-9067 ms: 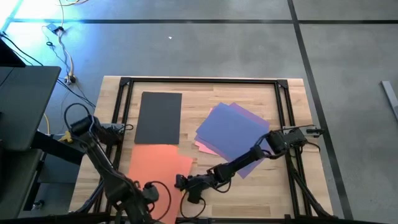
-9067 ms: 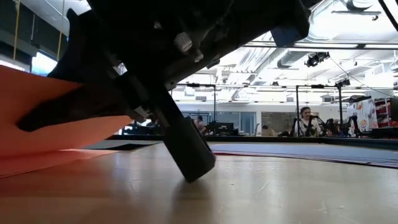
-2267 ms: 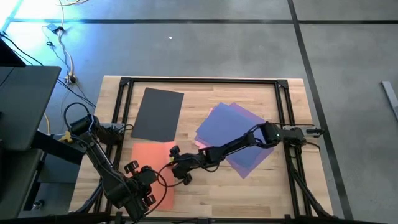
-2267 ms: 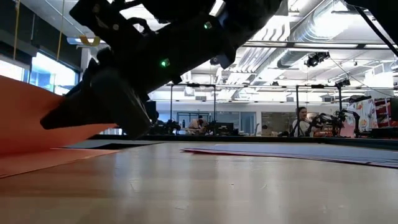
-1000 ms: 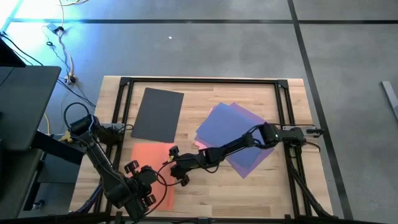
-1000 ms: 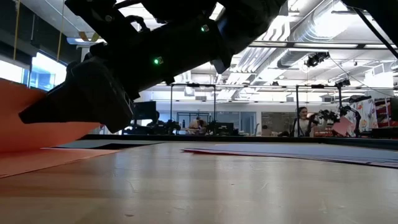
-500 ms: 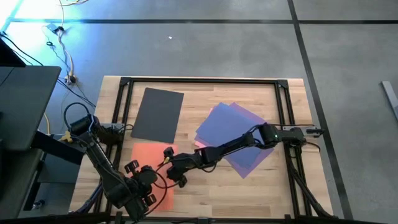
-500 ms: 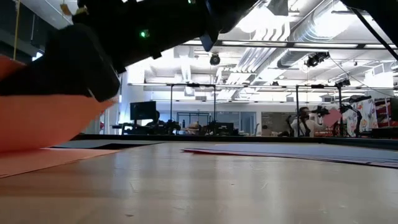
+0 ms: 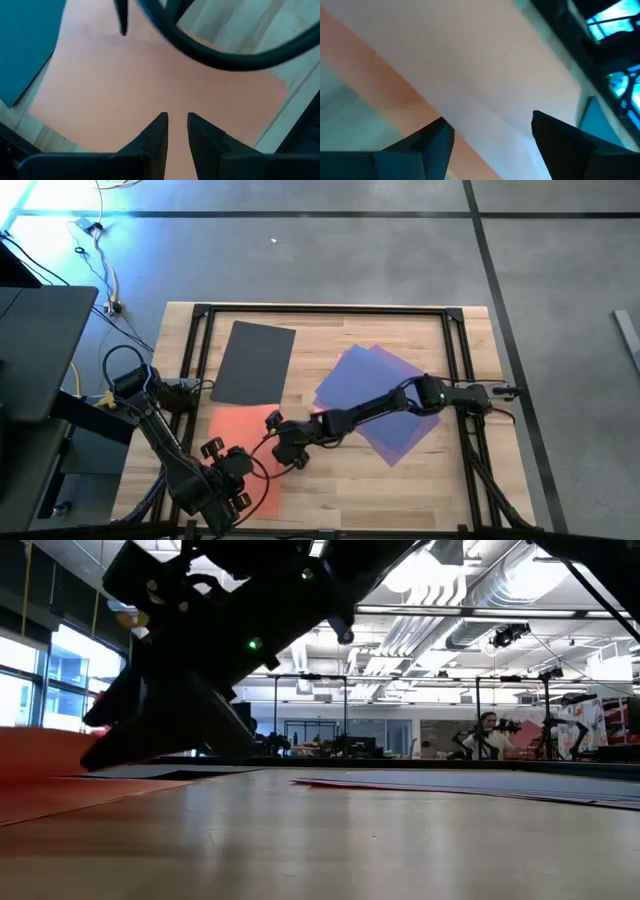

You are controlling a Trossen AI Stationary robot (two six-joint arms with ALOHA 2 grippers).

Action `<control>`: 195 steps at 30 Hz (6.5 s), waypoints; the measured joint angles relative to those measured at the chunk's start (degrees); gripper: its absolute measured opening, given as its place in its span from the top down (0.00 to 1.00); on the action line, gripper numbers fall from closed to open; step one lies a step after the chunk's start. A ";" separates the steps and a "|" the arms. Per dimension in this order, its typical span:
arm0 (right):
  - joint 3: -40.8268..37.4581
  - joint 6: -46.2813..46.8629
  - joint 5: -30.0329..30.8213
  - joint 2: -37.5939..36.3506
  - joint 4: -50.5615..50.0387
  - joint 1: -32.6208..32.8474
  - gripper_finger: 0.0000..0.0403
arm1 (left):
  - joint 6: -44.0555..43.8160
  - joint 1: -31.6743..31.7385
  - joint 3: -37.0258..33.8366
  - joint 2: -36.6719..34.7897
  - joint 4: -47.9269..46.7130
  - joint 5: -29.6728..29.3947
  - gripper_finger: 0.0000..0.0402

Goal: Organize paper
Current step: Stack the right orange paper on top of the left orange paper, then put the blue paper on the top middle of the table

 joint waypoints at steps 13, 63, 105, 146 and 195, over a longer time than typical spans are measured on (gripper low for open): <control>0.00 0.72 -3.11 0.00 0.20 1.35 0.45 | -0.39 0.00 0.00 0.02 0.09 0.04 0.87; -46.62 26.34 -1.87 -47.49 -17.34 -6.16 0.91 | 1.01 -0.15 0.00 0.80 0.23 -24.40 0.87; -84.80 73.41 29.19 -52.90 21.25 9.84 0.46 | 48.24 22.49 0.15 0.98 14.57 -34.09 0.87; -87.06 72.62 31.18 -51.65 30.73 22.12 0.62 | 65.62 25.87 0.15 0.98 25.86 -24.43 0.87; -71.76 86.84 37.60 -57.90 -1.30 26.58 1.00 | 101.85 32.70 -23.60 1.01 84.80 -1.74 0.80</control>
